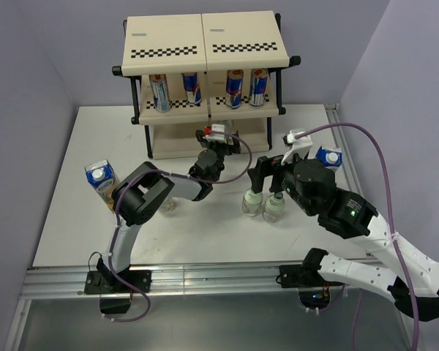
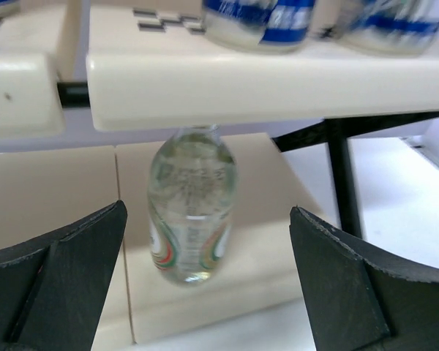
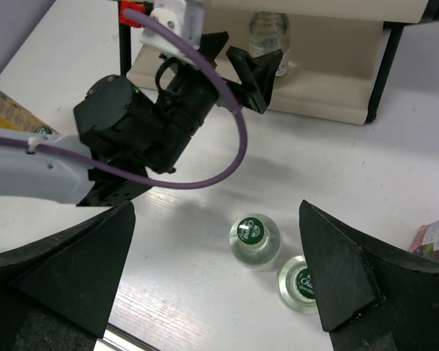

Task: Place and organize the beverage onto the shelf
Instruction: Place the drink on the shelf, then pick up the drink from the center of the board.

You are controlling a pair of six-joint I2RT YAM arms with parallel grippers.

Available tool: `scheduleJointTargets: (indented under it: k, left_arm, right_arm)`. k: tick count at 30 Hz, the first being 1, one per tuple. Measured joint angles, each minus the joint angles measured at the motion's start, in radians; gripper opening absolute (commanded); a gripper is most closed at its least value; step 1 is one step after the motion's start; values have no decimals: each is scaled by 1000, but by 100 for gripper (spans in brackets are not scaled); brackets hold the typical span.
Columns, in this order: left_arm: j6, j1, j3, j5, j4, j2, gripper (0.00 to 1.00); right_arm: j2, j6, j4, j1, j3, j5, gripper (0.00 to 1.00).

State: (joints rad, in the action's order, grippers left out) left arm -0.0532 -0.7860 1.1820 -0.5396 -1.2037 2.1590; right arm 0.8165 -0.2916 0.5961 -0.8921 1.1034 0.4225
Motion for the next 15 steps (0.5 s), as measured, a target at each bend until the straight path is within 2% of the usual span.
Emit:
scheduleJointTargets:
  k: [7,11,15]
  left_arm:
    - [-54,-37,-48,-86,98,-128,99]
    - [-122,-61,-72,-139,238,-230,100]
    - [-216,-83,-72,-158,458,-346,99]
  right_arm:
    - [-26,-7,13,4,12,28,100]
    - [-60,-11,36,6,19,66,100]
    - [-98,-19,66,9,30,95,99]
